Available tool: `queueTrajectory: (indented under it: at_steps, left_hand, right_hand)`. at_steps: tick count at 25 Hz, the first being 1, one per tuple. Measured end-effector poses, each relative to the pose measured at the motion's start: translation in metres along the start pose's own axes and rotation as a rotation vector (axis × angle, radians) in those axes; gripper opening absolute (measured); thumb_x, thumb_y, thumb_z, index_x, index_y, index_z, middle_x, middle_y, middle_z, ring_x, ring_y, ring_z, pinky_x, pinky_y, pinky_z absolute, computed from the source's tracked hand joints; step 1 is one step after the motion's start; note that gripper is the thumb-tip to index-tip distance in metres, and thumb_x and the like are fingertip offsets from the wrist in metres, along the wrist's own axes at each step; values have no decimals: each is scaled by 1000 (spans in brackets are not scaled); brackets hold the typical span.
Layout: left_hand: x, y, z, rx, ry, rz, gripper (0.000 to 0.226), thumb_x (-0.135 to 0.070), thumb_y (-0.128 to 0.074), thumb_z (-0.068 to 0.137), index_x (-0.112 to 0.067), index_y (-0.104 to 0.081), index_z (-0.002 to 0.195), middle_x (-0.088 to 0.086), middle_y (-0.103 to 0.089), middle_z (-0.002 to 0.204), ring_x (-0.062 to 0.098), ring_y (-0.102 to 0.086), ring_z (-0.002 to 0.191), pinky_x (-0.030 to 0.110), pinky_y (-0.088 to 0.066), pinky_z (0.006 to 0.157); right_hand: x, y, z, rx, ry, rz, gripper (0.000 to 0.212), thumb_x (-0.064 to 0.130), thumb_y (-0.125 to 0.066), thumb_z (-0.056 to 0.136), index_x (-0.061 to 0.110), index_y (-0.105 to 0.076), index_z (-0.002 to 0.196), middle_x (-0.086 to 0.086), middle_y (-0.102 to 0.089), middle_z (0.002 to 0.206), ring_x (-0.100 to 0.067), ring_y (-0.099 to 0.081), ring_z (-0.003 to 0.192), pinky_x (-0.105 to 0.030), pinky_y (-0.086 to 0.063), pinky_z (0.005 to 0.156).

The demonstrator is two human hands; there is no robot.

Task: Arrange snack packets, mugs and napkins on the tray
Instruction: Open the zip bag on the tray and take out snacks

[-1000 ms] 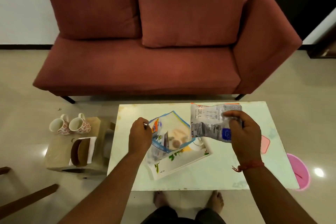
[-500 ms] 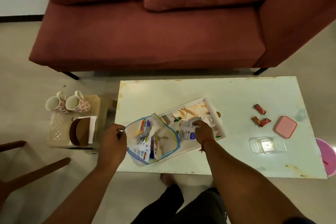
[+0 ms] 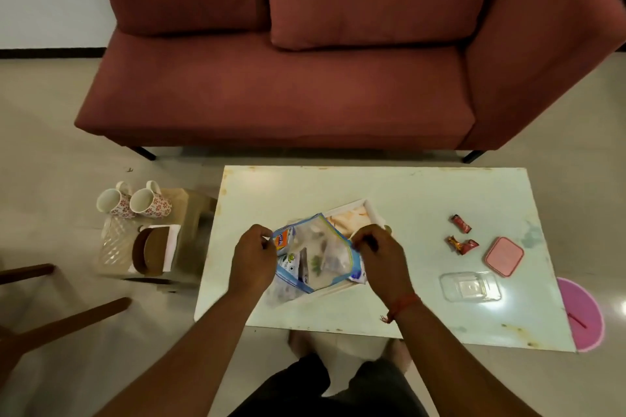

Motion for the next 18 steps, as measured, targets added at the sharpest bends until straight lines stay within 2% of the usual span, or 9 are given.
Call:
queueTrajectory:
  at_steps: [2, 3, 5, 6, 7, 9, 13, 15, 18]
  left_hand:
    - [-31, -19, -12, 29, -30, -19, 7, -10, -52, 98, -17, -55, 100, 7, -65, 101, 18, -66, 82, 32, -60, 58]
    - [-44, -27, -17, 43, -42, -17, 8, -11, -52, 98, -18, -55, 100, 7, -65, 103, 19, -67, 83, 31, -59, 58]
    - [-77, -43, -33, 48, -78, -30, 10, -11, -52, 98, -20, -56, 100, 6, -66, 105, 18, -66, 85, 24, -55, 60]
    - [-91, -48, -39, 34, -103, -42, 12, -10, -51, 97, -20, -58, 100, 4, -67, 105, 17, -65, 87, 20, -52, 62]
    - [-108, -53, -49, 14, -126, -54, 14, -9, -51, 97, -19, -60, 101, 3, -67, 104, 16, -63, 89, 16, -48, 64]
    - [-132, -59, -65, -22, -138, -78, 14, -9, -51, 98, -16, -61, 105, 1, -66, 105, 14, -60, 92, 11, -44, 64]
    - [-153, -66, -84, -66, -132, -126, 8, -16, -52, 100, -16, -58, 106, 0, -65, 108, 13, -60, 90, 3, -44, 56]
    - [-154, -61, -86, -91, -140, -157, 6, -17, -52, 100, -17, -56, 105, 1, -65, 109, 12, -61, 90, 10, -52, 62]
    - [-143, -51, -79, -122, -115, -188, 9, -13, -52, 100, -17, -58, 106, 4, -66, 110, 17, -64, 96, 32, -62, 78]
  right_hand:
    - [24, -28, -12, 329, 92, -203, 24, -4, -52, 87, 14, -68, 90, 0, -70, 94, -15, -64, 92, -24, -48, 83]
    - [20, -47, -14, 496, 105, -386, 26, 0, -53, 89, 15, -70, 103, -4, -70, 106, -19, -63, 102, -28, -48, 90]
    - [-9, -61, -16, 784, 76, -769, 41, 7, -55, 92, 15, -57, 133, -13, -58, 132, -30, -55, 123, -35, -43, 103]
    - [-22, -55, -13, 853, 22, -904, 50, 9, -58, 91, 14, -49, 140, -15, -53, 140, -33, -51, 128, -37, -42, 106]
    - [-32, -41, -5, 859, -28, -1009, 58, 11, -63, 88, 14, -46, 143, -16, -52, 142, -34, -51, 129, -38, -43, 106]
    - [-40, -11, 11, 769, -76, -1109, 66, 12, -72, 80, 16, -48, 141, -15, -56, 137, -34, -55, 123, -40, -47, 101]
    - [-23, 14, 28, 564, 61, -1055, 44, 12, -68, 84, 13, -62, 127, -12, -65, 126, -31, -60, 114, -36, -50, 98]
    - [-3, 16, 26, 485, 126, -947, 33, 21, -63, 90, 12, -66, 122, -11, -67, 122, -28, -61, 110, -33, -48, 95]
    - [40, 27, 13, 314, 171, -706, 27, 35, -61, 92, 14, -67, 108, -5, -66, 108, -22, -62, 95, -27, -44, 77]
Point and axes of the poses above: each hand's wrist, its own z-axis towards the middle knuckle, its own y-axis out of the back of the hand, x = y × z, the point moved 10 cm from there along z, towards the middle knuckle
